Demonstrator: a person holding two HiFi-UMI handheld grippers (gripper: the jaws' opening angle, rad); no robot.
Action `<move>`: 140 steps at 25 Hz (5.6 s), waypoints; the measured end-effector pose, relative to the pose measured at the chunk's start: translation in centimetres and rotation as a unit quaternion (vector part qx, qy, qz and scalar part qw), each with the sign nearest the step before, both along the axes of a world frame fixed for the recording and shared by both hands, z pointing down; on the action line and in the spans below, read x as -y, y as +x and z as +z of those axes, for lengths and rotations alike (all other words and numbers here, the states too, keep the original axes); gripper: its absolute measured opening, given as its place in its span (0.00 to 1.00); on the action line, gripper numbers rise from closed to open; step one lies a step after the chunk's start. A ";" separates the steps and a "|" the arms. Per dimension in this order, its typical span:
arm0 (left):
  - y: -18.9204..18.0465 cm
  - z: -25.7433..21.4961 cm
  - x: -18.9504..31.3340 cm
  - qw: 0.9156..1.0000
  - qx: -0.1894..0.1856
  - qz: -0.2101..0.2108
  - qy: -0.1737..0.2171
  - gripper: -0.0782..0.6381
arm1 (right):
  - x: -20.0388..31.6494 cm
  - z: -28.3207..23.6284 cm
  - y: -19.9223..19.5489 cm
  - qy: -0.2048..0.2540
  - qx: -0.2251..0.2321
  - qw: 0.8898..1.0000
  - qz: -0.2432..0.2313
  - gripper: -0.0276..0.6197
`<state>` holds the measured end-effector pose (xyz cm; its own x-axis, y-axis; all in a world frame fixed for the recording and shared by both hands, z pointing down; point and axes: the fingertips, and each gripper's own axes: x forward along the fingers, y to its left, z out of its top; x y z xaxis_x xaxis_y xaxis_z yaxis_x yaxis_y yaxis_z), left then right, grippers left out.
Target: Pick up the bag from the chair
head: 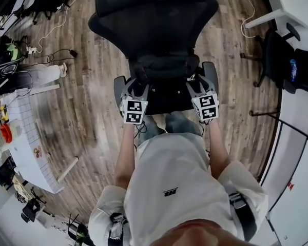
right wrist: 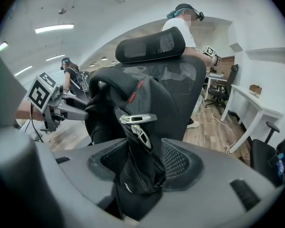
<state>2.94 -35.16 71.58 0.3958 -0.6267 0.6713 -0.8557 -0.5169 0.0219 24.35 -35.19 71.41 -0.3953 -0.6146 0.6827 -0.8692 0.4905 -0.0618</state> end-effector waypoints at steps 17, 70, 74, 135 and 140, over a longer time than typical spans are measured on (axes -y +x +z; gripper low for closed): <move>0.9 1.7 1.3 0.998 -0.058 -0.028 0.006 0.23 | 1.7 2.0 -1.8 0.025 0.026 0.999 0.001 0.15; 1.9 -23.3 -1.7 0.974 -0.127 -0.033 0.187 0.13 | -1.2 -23.2 -1.1 0.184 0.112 0.976 0.008 0.06; 1.6 -25.7 -2.5 0.969 -0.133 -0.035 0.207 0.13 | -1.8 -25.8 -1.4 0.203 0.117 0.972 0.001 0.06; 6.4 -33.2 -42.5 0.957 -0.140 -0.006 0.254 0.13 | -42.4 -32.7 3.4 0.253 0.125 0.959 0.009 0.06; 7.5 -33.4 -43.1 0.956 -0.138 -0.006 0.257 0.13 | -43.1 -32.8 4.5 0.255 0.128 0.959 0.009 0.06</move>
<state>10.39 7.91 38.15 0.5043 -0.8515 0.1437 -0.8600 -0.5103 -0.0064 28.80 7.87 38.56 -0.4959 -0.8507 0.1746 -0.8662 0.4988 -0.0297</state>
